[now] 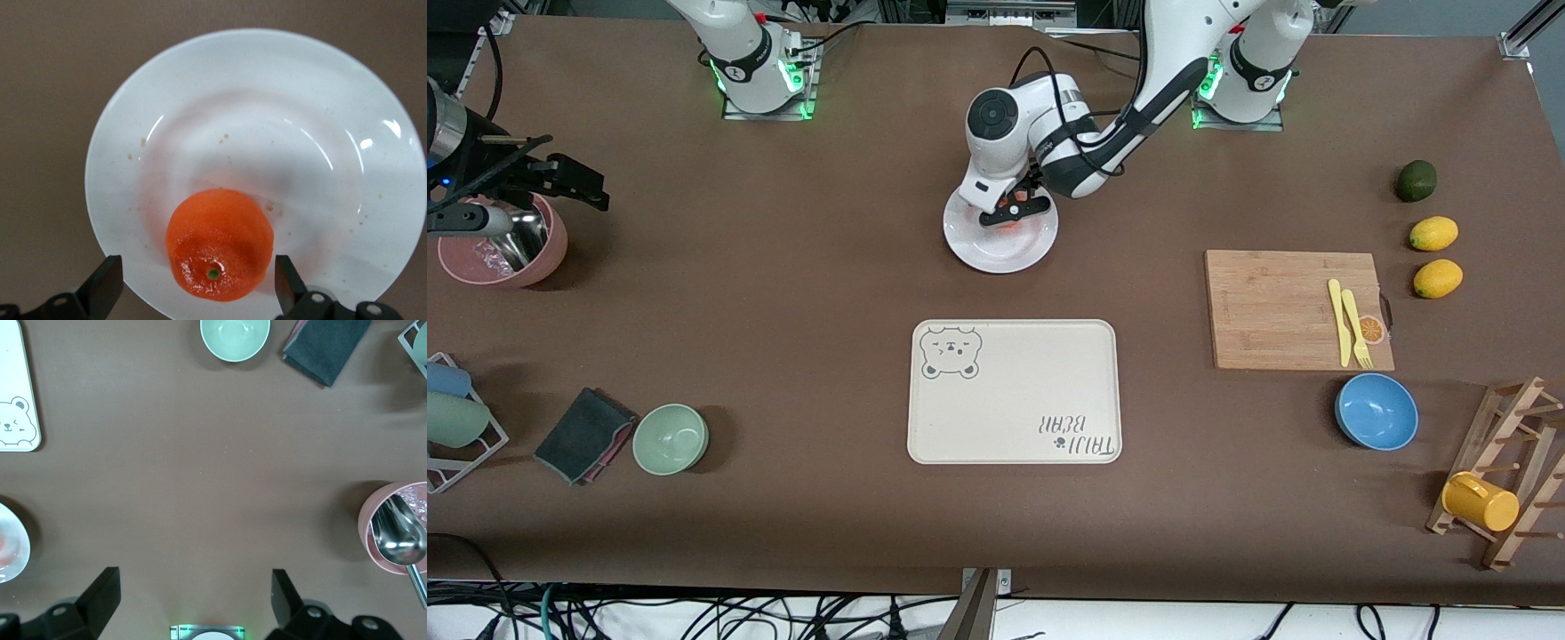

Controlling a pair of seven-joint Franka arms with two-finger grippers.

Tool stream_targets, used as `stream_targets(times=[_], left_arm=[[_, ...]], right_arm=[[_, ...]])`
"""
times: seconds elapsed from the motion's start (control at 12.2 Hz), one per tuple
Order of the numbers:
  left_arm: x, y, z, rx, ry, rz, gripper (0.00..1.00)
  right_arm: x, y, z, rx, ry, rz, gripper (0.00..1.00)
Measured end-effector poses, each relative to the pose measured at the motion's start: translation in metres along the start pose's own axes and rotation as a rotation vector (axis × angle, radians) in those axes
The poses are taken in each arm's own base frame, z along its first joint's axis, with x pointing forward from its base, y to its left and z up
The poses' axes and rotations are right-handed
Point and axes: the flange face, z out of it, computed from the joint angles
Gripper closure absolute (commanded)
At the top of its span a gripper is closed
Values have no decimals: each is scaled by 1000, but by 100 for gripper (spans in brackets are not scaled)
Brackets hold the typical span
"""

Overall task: Place orange and plate with both arms
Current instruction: 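Withdraw the left gripper while the right gripper reaches toward the plate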

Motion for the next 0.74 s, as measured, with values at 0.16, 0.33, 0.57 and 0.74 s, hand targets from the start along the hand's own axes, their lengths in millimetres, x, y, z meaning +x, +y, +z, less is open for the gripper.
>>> stream_targets(times=[0.16, 0.33, 0.57, 0.74], left_arm=[[40, -5, -36, -9, 9, -60, 0], [98, -28, -81, -7, -8, -111, 0], [196, -90, -145, -30, -41, -152, 0], [254, -147, -155, -40, -62, -188, 0]], right_arm=[[0, 0, 0, 0, -1, 0, 0], [0, 0, 0, 0, -2, 1, 0], [0, 0, 0, 0, -2, 0, 0], [0, 0, 0, 0, -2, 0, 0]])
